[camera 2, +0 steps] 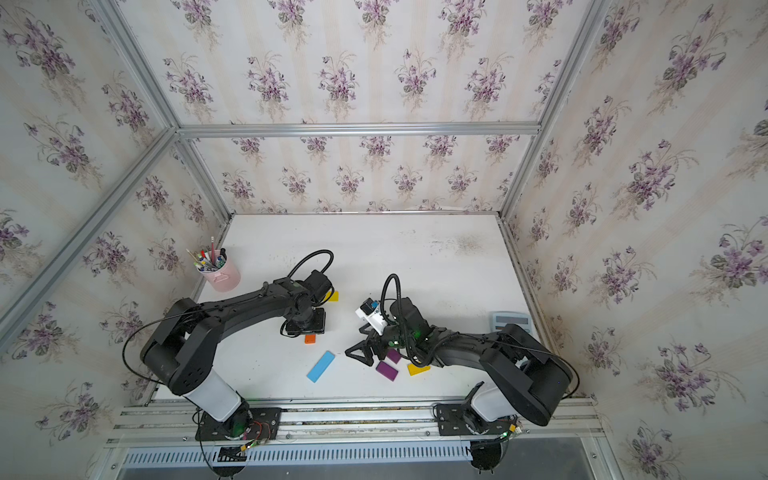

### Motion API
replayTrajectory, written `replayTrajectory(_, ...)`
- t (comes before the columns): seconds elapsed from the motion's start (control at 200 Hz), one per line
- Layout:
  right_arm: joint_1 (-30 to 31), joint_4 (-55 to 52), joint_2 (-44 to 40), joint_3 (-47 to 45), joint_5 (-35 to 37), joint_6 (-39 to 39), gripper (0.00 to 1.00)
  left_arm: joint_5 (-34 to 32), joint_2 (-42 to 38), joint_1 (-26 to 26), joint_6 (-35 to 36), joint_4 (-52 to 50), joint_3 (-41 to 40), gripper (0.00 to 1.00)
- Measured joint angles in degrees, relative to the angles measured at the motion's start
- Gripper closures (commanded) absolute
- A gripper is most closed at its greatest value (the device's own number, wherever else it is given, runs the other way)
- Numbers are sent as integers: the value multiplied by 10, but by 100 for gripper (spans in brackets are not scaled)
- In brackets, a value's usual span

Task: Assemble the letter t with building blocks
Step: Assemble the building block at the center of the board.

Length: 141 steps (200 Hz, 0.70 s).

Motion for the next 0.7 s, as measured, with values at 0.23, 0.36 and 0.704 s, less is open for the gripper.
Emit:
replayTrajectory(0.23, 0, -2, -2, 0, 0, 0, 1, -3, 3, 0, 2, 1, -1, 42)
replayTrajectory(0.36, 0, -2, -2, 0, 0, 0, 1, -3, 8, 0, 2, 3, -5, 44)
replayTrajectory(0.704, 0, -2, -6, -1, -2, 0, 1, 5, 24, -3, 1, 11, -7, 49)
